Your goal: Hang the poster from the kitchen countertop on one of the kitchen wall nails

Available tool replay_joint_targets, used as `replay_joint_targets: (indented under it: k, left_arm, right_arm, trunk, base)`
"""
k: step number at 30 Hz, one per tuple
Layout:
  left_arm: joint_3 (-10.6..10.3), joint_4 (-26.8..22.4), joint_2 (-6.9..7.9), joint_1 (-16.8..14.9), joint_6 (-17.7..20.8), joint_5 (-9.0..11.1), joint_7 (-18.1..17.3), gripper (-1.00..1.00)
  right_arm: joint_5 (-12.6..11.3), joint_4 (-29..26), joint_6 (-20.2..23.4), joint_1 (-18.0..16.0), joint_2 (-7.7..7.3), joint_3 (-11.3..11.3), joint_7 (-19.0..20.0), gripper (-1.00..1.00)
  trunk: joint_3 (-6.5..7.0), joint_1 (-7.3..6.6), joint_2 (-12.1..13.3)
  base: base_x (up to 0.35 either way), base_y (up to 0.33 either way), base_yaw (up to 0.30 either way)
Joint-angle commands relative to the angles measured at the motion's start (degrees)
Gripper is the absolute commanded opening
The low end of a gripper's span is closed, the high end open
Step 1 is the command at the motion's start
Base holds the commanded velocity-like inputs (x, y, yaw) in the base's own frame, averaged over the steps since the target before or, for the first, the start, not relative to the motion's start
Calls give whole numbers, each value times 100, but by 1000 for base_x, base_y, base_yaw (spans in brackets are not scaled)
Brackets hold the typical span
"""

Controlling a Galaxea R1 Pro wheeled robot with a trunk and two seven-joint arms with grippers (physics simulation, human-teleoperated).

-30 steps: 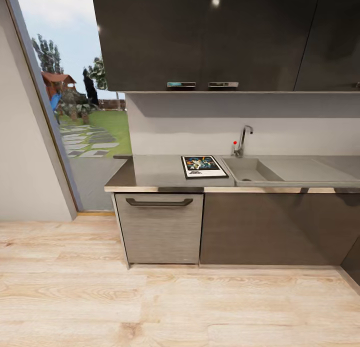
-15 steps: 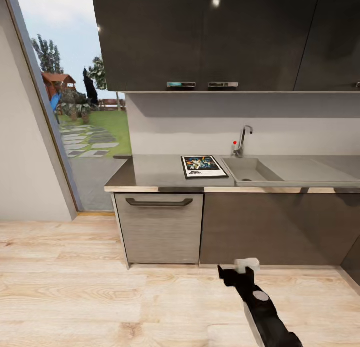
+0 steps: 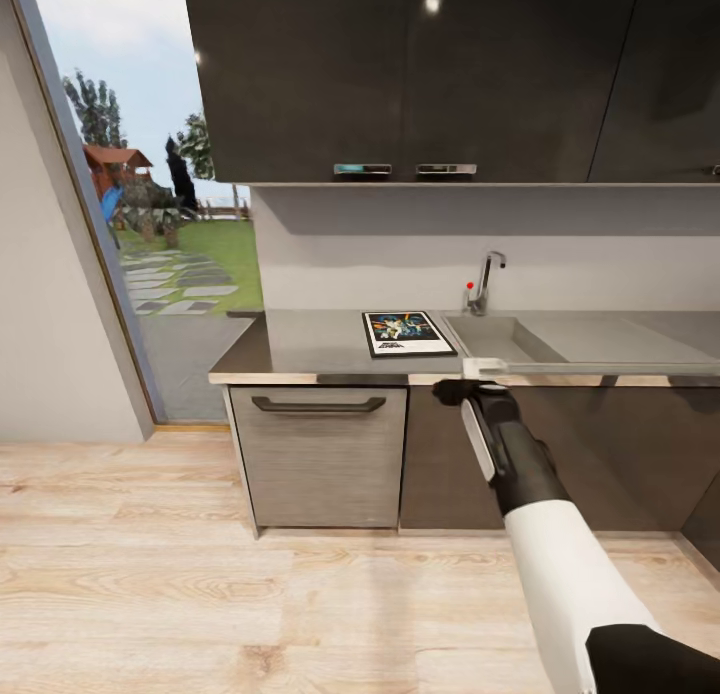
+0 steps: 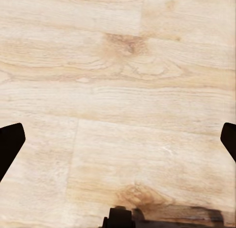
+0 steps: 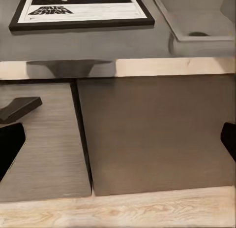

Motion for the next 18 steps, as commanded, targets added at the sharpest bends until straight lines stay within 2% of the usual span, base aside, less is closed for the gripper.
replay_joint_targets:
  k: [1,3,18]
  left_arm:
    - [39,-12,3,5,-22,2,-6,100]
    - [103,-14,-10,6,-26,2,-6,100]
    - [103,-14,-10,6,-26,2,-6,100]
  right_arm:
    - [-13,28,26,-37,36,-9,-15,100]
    - [-82,93,22,-101,50,-5,-3,100]
    - [-548,573,22,-530,50,-5,-3,100]
  trunk:
    - [-5,0,-3]
    - [-5,0,-3]
    - [-5,0,-3]
  base:
    - [0,0,0]
    - [0,0,0]
    - [0,0,0]
